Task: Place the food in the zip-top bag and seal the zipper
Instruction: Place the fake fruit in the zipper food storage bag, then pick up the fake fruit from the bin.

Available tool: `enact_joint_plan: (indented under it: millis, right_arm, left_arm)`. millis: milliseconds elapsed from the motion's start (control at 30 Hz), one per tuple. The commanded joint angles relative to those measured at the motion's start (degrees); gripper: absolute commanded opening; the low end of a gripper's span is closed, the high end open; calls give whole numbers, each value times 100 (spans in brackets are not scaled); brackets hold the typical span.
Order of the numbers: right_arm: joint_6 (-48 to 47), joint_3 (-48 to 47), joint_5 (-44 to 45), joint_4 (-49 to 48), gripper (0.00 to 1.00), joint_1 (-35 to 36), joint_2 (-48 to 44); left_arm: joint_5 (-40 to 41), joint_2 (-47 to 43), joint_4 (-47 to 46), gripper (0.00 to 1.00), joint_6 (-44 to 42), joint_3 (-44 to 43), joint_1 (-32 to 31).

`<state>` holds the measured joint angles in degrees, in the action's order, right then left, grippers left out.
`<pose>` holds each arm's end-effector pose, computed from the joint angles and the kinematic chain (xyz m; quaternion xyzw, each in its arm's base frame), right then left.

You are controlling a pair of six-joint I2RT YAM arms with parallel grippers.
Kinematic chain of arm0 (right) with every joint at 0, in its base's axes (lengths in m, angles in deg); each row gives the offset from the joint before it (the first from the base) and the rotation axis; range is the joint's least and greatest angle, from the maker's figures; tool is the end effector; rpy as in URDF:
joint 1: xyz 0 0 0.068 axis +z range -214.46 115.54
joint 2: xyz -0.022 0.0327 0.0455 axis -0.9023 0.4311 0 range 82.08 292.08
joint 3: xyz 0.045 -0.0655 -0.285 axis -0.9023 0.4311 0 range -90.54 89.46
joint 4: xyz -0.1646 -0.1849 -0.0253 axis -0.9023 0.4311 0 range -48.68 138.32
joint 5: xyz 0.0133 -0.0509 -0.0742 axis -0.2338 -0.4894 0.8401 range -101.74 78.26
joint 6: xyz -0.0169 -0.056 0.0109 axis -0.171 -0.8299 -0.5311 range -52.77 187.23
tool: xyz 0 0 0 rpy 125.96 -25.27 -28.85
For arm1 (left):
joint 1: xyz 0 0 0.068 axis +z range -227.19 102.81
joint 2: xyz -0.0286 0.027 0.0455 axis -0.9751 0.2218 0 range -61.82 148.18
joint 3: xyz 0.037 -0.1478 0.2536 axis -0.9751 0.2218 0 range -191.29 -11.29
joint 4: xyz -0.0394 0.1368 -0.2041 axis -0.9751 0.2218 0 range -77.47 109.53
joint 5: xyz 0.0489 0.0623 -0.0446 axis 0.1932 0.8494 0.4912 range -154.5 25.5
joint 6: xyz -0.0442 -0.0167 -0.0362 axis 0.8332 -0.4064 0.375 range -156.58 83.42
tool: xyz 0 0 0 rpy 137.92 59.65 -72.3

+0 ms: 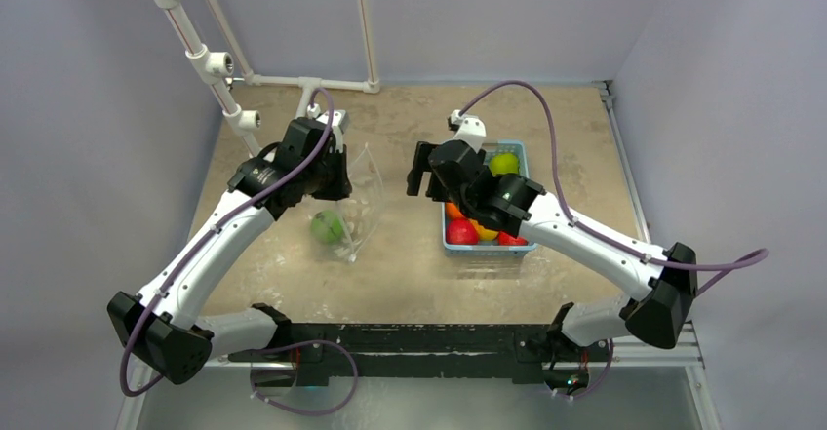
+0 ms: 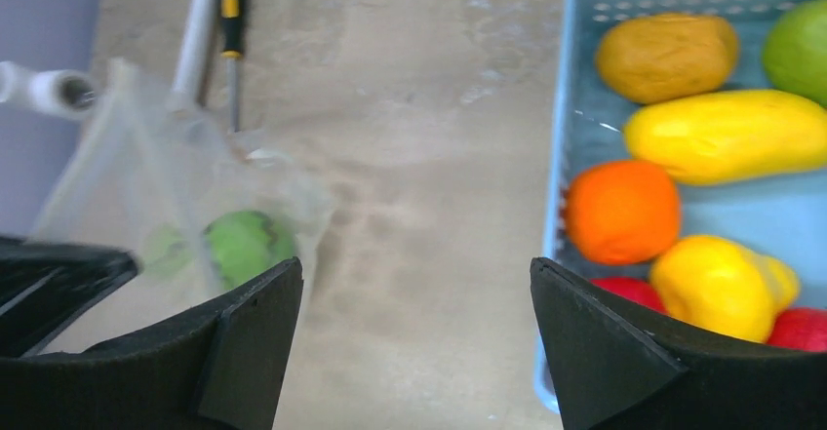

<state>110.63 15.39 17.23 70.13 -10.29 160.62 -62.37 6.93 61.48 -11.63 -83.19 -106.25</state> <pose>0.1881 0.2244 0.3758 0.0382 0.8594 0.2009 0.4686 0.1979 -0.1081 0.3699 0.0263 0.9260 -0.1555 0.3429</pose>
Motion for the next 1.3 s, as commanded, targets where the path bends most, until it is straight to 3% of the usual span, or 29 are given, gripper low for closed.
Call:
enact_joint_plan:
  millis: [0,233,500,1267]
  right_arm:
    - [328,208,231,589,87,-466,-17]
    - [-52,796,-184,167,85,-1229,-195]
    - [-215,1112,-428,-141,83,-1652,213]
    - [-686,1676,-1130,-1246,82,-2028,1197]
  left_arm:
    - [-29,-160,-93,0,76,-131,-30]
    - [-7,-137,-105,0,58,-124,-30]
    - [109,-143,-87,0,-7,-116,-25]
    - [181,-151,-89,0,-117,-57,-21]
